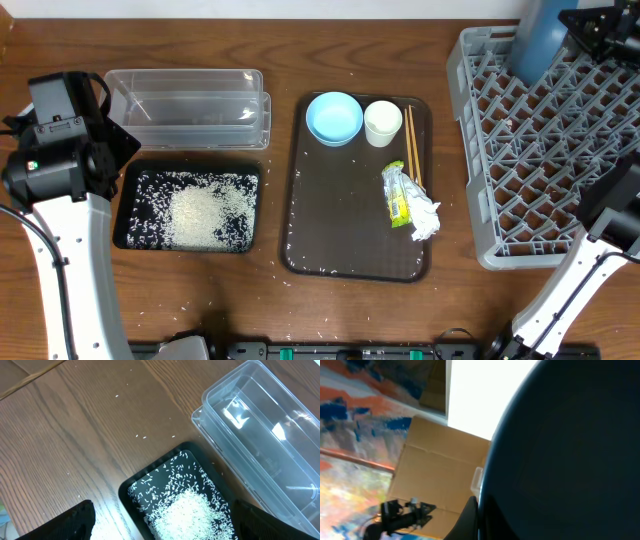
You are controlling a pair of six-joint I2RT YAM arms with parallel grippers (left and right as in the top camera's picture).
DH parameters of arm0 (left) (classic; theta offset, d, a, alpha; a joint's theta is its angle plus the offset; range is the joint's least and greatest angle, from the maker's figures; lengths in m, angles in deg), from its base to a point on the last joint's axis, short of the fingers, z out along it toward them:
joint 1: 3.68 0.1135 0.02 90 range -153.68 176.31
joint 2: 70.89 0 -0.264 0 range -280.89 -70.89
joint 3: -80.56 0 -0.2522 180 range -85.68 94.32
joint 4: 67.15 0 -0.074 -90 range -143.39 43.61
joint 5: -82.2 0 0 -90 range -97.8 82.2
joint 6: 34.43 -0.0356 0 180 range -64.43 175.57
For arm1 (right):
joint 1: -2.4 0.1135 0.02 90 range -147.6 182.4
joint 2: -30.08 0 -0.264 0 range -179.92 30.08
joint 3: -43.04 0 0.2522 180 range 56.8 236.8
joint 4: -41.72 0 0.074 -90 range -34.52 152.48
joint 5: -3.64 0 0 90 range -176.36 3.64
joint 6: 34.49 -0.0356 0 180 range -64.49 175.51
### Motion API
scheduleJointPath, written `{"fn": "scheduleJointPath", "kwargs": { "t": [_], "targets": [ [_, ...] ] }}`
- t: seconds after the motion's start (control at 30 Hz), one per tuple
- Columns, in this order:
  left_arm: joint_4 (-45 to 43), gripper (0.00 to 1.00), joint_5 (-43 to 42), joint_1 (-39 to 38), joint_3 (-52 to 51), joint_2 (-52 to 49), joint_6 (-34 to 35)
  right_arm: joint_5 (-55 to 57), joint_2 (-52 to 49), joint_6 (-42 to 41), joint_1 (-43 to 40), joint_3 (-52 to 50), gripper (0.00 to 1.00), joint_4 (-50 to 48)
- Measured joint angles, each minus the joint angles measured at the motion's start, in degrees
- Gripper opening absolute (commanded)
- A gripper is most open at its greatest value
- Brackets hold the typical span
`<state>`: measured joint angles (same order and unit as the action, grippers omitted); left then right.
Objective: Sort waste into correct bins and load items into the dishwasher rack
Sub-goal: 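Lift the blue bowl with the right gripper and place it in the rack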
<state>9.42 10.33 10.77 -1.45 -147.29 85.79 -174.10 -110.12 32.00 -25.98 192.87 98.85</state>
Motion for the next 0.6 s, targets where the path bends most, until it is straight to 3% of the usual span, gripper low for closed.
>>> {"fn": "scheduleJointPath", "kwargs": {
  "t": [0.2, 0.33, 0.47, 0.6],
  "targets": [
    [0.0, 0.88, 0.0, 0.0, 0.0, 0.0, 0.0, -0.2, 0.0, 0.4, -3.3, 0.1, 0.03, 7.3],
    [0.0, 0.88, 0.0, 0.0, 0.0, 0.0, 0.0, 6.6, 1.7, 3.1, -6.6, 0.2, 0.32, 20.0],
    [0.0, 0.88, 0.0, 0.0, 0.0, 0.0, 0.0, 20.8, 4.4, 6.7, -8.7, 0.2, 0.41, 28.0],
    [0.0, 0.88, 0.0, 0.0, 0.0, 0.0, 0.0, 31.3, 8.9, 8.4, -9.9, 0.0, 0.56, 31.0]
  ]
}}
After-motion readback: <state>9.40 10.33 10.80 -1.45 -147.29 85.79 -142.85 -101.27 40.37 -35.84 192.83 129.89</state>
